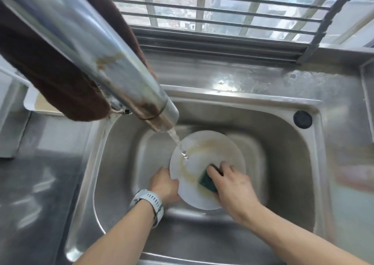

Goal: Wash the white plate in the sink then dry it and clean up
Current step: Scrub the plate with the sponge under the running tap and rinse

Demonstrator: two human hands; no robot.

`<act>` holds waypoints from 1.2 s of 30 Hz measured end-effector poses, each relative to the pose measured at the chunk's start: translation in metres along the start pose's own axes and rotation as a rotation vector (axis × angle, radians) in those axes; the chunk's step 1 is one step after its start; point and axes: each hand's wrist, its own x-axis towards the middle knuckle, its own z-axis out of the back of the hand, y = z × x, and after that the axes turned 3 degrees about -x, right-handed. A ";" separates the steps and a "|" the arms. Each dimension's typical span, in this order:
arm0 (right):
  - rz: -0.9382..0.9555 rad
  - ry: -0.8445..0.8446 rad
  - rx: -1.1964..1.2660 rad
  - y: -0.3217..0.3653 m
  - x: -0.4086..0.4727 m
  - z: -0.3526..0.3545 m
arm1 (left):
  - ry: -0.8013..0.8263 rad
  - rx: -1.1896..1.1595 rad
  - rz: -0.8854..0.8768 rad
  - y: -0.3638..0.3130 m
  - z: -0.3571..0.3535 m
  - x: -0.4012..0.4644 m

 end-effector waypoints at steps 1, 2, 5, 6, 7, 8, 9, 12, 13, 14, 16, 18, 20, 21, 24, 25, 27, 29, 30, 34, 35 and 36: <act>0.046 0.009 0.010 0.013 0.005 -0.002 | 0.007 0.008 -0.002 -0.004 0.000 -0.005; 0.085 0.000 0.004 0.024 0.017 -0.002 | 0.007 0.001 -0.012 -0.009 -0.001 -0.011; 0.019 -0.054 0.005 0.022 0.060 0.007 | -0.024 -0.013 -0.027 -0.017 -0.001 -0.020; -0.045 -0.054 0.024 0.009 0.062 0.011 | -0.027 -0.006 -0.032 -0.018 -0.001 -0.021; -0.093 -0.063 0.034 -0.004 0.053 0.013 | -0.026 0.007 -0.033 -0.016 0.000 -0.020; -0.102 -0.084 0.026 -0.013 0.040 0.010 | -0.035 0.014 -0.039 -0.016 0.000 -0.022; -0.090 -0.081 0.025 -0.014 0.022 0.005 | -0.043 0.018 -0.039 -0.016 -0.001 -0.023; 0.051 -0.017 0.076 0.017 0.006 -0.006 | -0.012 0.008 -0.024 -0.017 -0.003 -0.027; 0.088 -0.037 0.079 0.028 0.020 -0.003 | -0.002 0.000 -0.031 -0.015 -0.003 -0.026; 0.082 -0.085 0.060 0.032 0.037 0.002 | 0.001 -0.007 -0.042 -0.013 -0.002 -0.022; -0.018 -0.119 0.035 0.018 0.061 0.009 | -0.016 -0.033 -0.040 -0.001 -0.001 -0.004; -0.123 -0.103 0.077 -0.012 0.047 0.011 | -0.004 -0.029 -0.026 0.008 -0.002 0.011; -0.121 -0.092 0.059 -0.019 0.009 0.003 | -0.016 -0.019 -0.024 -0.005 -0.002 -0.006; -0.086 -0.044 0.067 -0.009 -0.006 -0.002 | -0.017 -0.004 -0.029 -0.013 -0.002 -0.016; 0.077 -0.037 0.086 0.024 0.015 -0.004 | -0.015 0.016 -0.038 -0.017 -0.003 -0.026; 0.077 -0.072 0.051 0.028 0.033 -0.001 | -0.029 -0.003 -0.030 -0.016 -0.002 -0.025; 0.000 -0.098 0.021 0.013 0.058 0.009 | -0.055 -0.052 0.003 -0.016 0.002 -0.024; -0.104 -0.083 0.036 -0.010 0.045 0.011 | -0.042 -0.086 0.015 -0.018 0.002 -0.028; -0.117 -0.083 0.030 -0.015 0.029 0.007 | -0.030 -0.087 0.010 -0.019 0.002 -0.030; 0.067 0.029 0.140 0.021 0.018 0.003 | 0.026 -0.098 -0.023 -0.012 0.002 -0.031; 0.089 0.005 0.144 0.026 0.036 0.007 | 0.019 -0.114 -0.016 -0.012 0.004 -0.033; 0.078 -0.009 0.130 0.023 0.051 0.009 | 0.001 -0.126 -0.008 -0.015 0.007 -0.038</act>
